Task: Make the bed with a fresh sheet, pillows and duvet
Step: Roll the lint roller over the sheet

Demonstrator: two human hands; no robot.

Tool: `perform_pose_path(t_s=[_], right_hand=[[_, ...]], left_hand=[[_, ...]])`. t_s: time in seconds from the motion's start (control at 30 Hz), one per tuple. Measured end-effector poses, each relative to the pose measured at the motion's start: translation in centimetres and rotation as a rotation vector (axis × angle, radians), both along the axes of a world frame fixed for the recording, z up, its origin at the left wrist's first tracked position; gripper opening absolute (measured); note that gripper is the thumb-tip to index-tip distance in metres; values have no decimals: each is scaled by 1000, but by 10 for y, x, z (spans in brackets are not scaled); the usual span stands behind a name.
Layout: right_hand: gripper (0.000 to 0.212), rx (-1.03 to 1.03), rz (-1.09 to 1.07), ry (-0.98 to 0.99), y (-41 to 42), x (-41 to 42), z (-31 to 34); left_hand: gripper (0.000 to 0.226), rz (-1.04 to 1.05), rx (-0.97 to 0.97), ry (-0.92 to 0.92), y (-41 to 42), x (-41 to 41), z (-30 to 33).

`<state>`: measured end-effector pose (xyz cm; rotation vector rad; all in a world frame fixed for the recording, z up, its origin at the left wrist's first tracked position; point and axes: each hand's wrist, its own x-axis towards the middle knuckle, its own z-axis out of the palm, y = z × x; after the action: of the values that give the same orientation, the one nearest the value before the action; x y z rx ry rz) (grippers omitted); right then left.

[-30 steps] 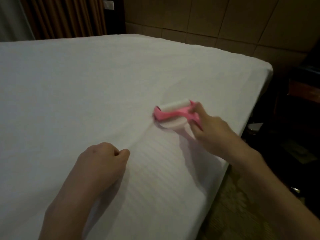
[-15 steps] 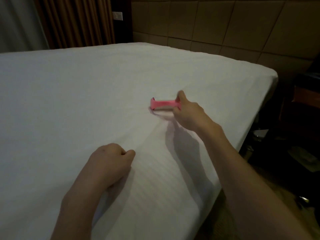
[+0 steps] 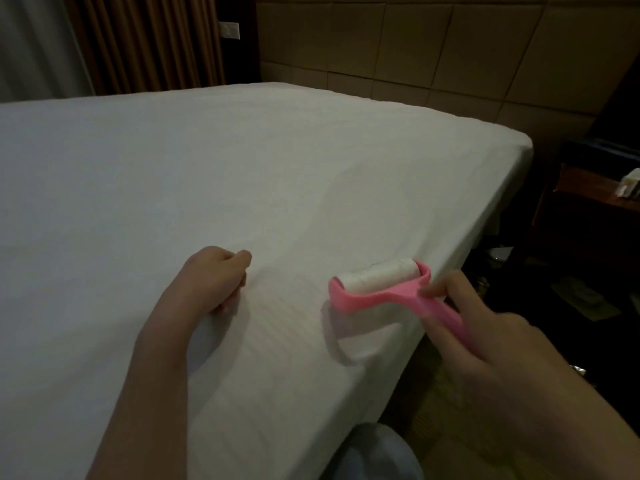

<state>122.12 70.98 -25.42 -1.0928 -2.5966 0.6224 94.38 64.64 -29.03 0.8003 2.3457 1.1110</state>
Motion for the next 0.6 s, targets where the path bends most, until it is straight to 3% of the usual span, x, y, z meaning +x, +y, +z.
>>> perform_pose_path(t_s=[0.13, 0.33, 0.5, 0.6], right_hand=[[16, 66, 140, -82, -24, -21, -6], [33, 196, 186, -74, 13, -113, -19], [27, 175, 192, -76, 48, -196, -10], [28, 149, 216, -74, 52, -197, -6]], left_hand=[[42, 67, 44, 4, -7, -5, 5], [42, 135, 34, 112, -9, -15, 4], [42, 163, 29, 95, -10, -20, 2], [42, 177, 27, 70, -10, -24, -2]])
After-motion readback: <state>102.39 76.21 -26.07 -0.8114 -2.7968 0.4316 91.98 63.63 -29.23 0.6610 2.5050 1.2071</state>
